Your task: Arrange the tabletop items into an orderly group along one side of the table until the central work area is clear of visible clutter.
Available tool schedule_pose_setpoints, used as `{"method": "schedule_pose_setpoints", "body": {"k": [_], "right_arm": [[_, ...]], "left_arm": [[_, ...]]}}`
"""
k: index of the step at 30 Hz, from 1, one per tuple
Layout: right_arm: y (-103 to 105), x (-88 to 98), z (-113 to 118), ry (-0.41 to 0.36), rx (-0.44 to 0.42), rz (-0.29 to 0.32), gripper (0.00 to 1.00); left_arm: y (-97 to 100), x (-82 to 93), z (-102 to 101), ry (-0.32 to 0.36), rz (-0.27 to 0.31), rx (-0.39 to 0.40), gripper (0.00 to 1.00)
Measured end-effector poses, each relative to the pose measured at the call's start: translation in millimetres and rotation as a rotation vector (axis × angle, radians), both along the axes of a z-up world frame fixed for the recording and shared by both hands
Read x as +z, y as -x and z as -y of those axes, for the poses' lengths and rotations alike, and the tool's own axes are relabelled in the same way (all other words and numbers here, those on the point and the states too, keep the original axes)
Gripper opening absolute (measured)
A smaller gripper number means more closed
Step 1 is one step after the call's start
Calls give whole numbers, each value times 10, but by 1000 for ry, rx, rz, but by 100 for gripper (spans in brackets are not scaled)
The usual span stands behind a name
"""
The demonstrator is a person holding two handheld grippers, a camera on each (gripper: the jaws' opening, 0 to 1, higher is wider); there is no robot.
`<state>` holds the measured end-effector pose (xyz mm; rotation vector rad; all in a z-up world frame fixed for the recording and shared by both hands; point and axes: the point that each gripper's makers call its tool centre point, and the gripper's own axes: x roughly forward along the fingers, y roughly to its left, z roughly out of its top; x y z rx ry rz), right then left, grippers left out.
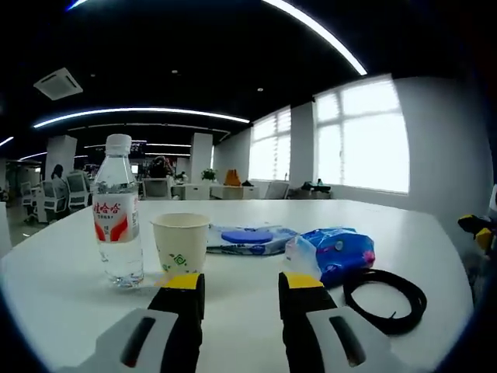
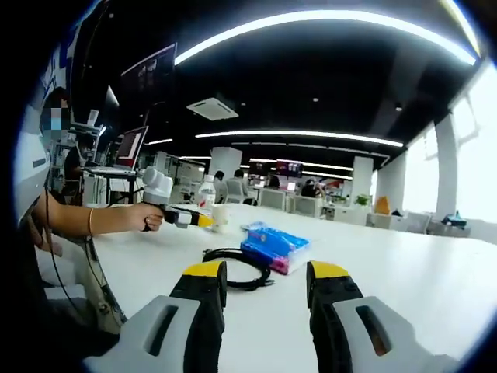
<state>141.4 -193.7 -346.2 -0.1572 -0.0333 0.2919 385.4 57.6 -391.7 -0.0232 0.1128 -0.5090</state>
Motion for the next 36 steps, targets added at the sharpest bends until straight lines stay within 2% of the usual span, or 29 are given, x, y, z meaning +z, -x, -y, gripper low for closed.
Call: {"method": "schedule_pose_setpoints", "body": {"k": [5,7,9,13,16,18,20,23,28,34,36], "right_arm": [[-171,-47,-14,30,1,-33,36],[-226,-68,-35,34,23,-27,31],[-274,-107,-63,-26,57,-52,29],[-360,-138,2,-39,38,-64,30],[-398,-143,46,-15,21,-67,30],[-430,-134,66,-3,17,-69,31],[-456,-130,77,7,14,-71,31],[-522,-133,112,8,8,-90,33],[-672,-122,216,-11,-22,-103,33],[-788,-189,214,33,-11,-145,33],[-822,-189,226,37,-12,-148,33]], "left_arm": [[49,-4,218,-23,-5,-81,36],[69,0,277,-27,-5,-102,36],[97,4,339,-39,4,-129,35],[147,-19,393,-56,-3,-162,34],[186,15,404,-59,1,-171,34],[202,49,415,-70,14,-175,34],[240,114,452,-105,59,-193,34],[285,161,507,-108,73,-211,34],[326,135,618,-145,68,-268,32],[298,156,626,-139,62,-276,32],[297,118,646,-152,40,-295,31]]}}
